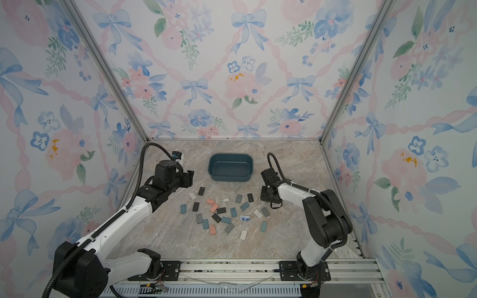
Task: Put the eraser in the storage box
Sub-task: Pick up the eraser from the center of the board.
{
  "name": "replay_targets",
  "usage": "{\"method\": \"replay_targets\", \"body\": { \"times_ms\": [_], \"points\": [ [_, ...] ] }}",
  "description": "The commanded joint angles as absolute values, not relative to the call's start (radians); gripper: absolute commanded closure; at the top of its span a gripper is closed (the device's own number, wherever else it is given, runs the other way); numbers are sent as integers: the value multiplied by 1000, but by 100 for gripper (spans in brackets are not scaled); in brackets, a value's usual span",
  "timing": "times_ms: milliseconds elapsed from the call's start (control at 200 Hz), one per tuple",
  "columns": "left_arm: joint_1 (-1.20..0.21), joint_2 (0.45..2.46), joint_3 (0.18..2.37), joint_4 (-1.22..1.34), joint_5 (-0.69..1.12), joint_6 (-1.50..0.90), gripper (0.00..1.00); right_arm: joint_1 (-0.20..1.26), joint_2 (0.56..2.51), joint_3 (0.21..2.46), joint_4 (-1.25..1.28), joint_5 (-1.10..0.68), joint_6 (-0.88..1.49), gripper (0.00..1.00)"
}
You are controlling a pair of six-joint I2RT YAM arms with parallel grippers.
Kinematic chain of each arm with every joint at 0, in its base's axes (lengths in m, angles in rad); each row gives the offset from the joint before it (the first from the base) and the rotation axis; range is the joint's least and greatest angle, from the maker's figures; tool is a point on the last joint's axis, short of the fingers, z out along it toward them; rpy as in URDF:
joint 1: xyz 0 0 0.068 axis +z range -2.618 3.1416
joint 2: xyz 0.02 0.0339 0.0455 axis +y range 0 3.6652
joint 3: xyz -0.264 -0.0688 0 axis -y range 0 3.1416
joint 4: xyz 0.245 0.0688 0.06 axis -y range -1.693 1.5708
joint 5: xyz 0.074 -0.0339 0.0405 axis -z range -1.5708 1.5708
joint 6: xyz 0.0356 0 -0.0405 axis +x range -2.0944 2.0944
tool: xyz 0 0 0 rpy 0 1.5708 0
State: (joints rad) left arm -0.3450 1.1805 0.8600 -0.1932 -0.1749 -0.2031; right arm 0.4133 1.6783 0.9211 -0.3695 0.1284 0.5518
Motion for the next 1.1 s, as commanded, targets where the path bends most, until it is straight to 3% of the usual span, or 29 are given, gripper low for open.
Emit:
{"method": "replay_targets", "body": {
  "times_ms": [0,385,785,1095],
  "points": [
    [-348,1158,850,-217,-181,-200,28,428,1704,939,-416,141,566,50],
    [-348,1149,848,-216,-179,-201,28,437,1687,939,-431,141,576,71],
    [-347,1147,845,-218,-179,-202,28,439,1660,986,-484,162,554,74],
    [-347,1151,845,-218,-178,-203,28,464,1620,1163,-571,172,493,74]
  ]
}}
